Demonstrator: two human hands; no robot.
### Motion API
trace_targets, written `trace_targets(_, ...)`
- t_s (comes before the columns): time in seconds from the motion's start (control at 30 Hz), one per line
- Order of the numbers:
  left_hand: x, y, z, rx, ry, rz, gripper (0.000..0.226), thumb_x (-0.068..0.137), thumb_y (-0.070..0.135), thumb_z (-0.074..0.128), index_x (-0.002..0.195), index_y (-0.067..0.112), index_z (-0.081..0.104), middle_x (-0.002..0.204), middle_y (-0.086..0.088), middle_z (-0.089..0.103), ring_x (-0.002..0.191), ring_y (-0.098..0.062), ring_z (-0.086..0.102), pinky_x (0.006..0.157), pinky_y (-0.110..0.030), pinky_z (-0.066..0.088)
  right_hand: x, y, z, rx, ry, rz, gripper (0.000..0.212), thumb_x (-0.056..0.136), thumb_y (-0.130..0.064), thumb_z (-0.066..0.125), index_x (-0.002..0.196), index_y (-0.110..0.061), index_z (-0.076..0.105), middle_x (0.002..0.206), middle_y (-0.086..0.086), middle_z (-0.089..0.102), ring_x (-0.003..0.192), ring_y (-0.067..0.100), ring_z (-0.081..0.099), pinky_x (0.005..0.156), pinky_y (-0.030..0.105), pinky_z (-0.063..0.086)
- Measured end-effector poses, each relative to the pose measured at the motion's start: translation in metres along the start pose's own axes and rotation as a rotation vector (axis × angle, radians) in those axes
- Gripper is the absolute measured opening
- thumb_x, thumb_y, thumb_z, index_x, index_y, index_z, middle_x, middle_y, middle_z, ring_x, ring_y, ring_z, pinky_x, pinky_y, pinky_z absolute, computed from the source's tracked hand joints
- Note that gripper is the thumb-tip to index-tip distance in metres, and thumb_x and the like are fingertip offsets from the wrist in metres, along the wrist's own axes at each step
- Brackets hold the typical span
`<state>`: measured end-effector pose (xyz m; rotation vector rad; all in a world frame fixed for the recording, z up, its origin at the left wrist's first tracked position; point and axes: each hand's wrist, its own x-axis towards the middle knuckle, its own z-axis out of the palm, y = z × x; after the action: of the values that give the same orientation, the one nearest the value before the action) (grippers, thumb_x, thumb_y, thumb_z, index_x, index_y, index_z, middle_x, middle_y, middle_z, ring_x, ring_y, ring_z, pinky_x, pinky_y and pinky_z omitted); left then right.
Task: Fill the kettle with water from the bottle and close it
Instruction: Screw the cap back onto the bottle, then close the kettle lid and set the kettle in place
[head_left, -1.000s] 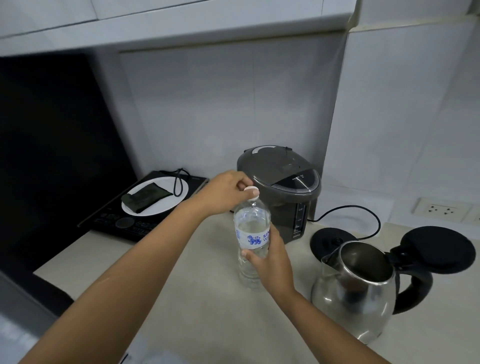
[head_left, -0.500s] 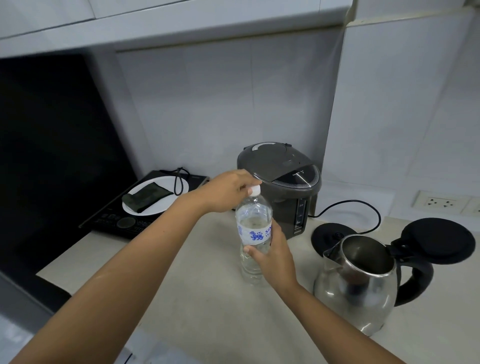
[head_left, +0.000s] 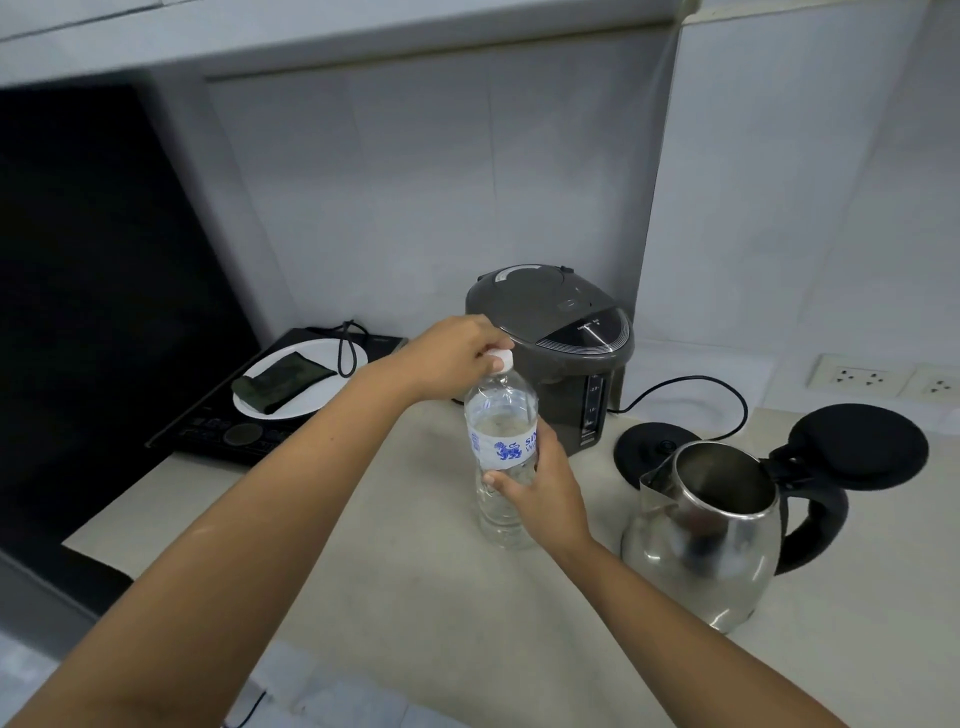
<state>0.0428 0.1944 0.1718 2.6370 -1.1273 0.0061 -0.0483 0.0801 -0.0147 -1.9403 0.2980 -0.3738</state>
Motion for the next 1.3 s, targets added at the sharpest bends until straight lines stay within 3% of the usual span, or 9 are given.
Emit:
trace_targets(0.17, -0.003, -0.001, 0.005, -0.016, 0.036, 0.025, 0.035, 0.099, 0.015, 0.053, 0.133, 0.012, 0.061, 0.134, -0.005, 0.057, 0.122, -0.021, 0.053, 0.105, -0.032, 0.040, -0.005, -0.007, -0.001, 0.008, 0.000, 0.036, 0.092, 0.063, -0.047, 0.078, 0.143, -0.044, 0.032, 0.132, -0.015, 0.053, 0.123, 0.007, 0.051, 0.100, 0.040, 0.049)
trace_targets(0.3, -0.019, 0.002, 0.031, -0.080, 0.232, 0.010, 0.038, 0.100, 0.009, 0.049, 0.137, 0.008, 0.056, 0.139, -0.009, 0.055, 0.125, -0.027, 0.053, 0.103, -0.030, 0.039, -0.008, -0.011, -0.002, -0.009, -0.037, 0.044, 0.091, 0.067, -0.053, 0.074, 0.145, -0.050, 0.028, 0.134, -0.017, 0.055, 0.125, 0.013, 0.053, 0.100, 0.045, 0.048)
trace_targets(0.43, -0.043, -0.001, 0.061, -0.177, 0.282, 0.003, 0.053, 0.100, 0.005, 0.047, 0.151, 0.010, 0.035, 0.159, -0.009, 0.032, 0.146, -0.024, 0.031, 0.119, -0.034, 0.025, -0.034, -0.018, -0.011, -0.110, 0.029, 0.060, 0.095, 0.080, -0.057, 0.068, 0.156, -0.027, 0.021, 0.155, 0.000, 0.040, 0.139, 0.025, 0.039, 0.110, 0.046, 0.039)
trace_targets(0.57, -0.065, 0.008, 0.083, -0.113, 0.324, -0.011, 0.060, 0.102, 0.013, 0.045, 0.156, 0.013, 0.019, 0.165, -0.003, 0.012, 0.152, -0.019, 0.010, 0.124, -0.038, 0.011, -0.071, -0.019, -0.032, -0.234, 0.069, 0.051, 0.081, 0.093, -0.051, 0.059, 0.158, -0.024, 0.018, 0.164, 0.003, 0.021, 0.149, 0.025, 0.020, 0.118, 0.038, 0.021)
trace_targets(0.7, -0.088, 0.034, 0.119, -0.148, 0.407, 0.060, 0.059, 0.100, 0.012, 0.047, 0.154, 0.008, 0.025, 0.163, -0.008, 0.016, 0.152, -0.022, 0.012, 0.122, -0.038, 0.010, -0.115, -0.011, -0.063, -0.237, 0.169, 0.037, 0.066, 0.097, -0.046, 0.055, 0.155, -0.025, 0.030, 0.163, -0.003, 0.024, 0.150, 0.017, 0.019, 0.122, 0.040, 0.021)
trace_targets(0.83, -0.093, 0.062, 0.164, -0.195, 0.270, 0.094, 0.063, 0.100, 0.019, 0.046, 0.156, 0.010, 0.018, 0.164, -0.006, 0.009, 0.152, -0.020, 0.007, 0.123, -0.035, 0.003, -0.150, -0.002, -0.102, -0.177, 0.347, 0.011, 0.056, 0.098, -0.040, 0.055, 0.150, -0.025, 0.040, 0.158, -0.008, 0.034, 0.147, 0.008, 0.025, 0.118, 0.024, 0.026)
trace_targets(0.93, -0.083, 0.080, 0.184, -0.238, 0.193, 0.108, 0.074, 0.100, 0.034, 0.050, 0.157, 0.012, 0.008, 0.165, -0.004, 0.000, 0.153, -0.017, 0.001, 0.122, -0.031, -0.002, -0.161, 0.002, -0.135, -0.177, 0.477, 0.006, 0.055, 0.098, -0.040, 0.054, 0.150, -0.026, 0.040, 0.158, -0.009, 0.033, 0.146, 0.008, 0.025, 0.119, 0.034, 0.024)
trace_targets(1.13, -0.055, 0.111, 0.206, -0.404, 0.055, -0.020, 0.111, 0.083, 0.058, 0.064, 0.157, 0.017, -0.008, 0.165, 0.004, -0.010, 0.151, -0.010, -0.007, 0.118, -0.027, -0.007, -0.148, 0.008, -0.197, -0.195, 0.573, 0.070, 0.066, 0.098, -0.036, 0.056, 0.155, -0.027, 0.025, 0.163, -0.008, 0.018, 0.149, 0.011, 0.011, 0.110, 0.023, 0.014)
trace_targets(1.3, -0.041, 0.134, 0.219, -0.612, -0.018, -0.157, 0.129, 0.068, 0.058, 0.079, 0.157, 0.026, -0.009, 0.166, 0.007, -0.001, 0.152, -0.018, 0.005, 0.123, -0.043, 0.014, -0.119, 0.018, -0.237, -0.210, 0.544, 0.095, 0.074, 0.097, -0.041, 0.056, 0.157, -0.026, 0.017, 0.166, -0.005, 0.010, 0.151, 0.019, 0.008, 0.117, 0.034, 0.015)
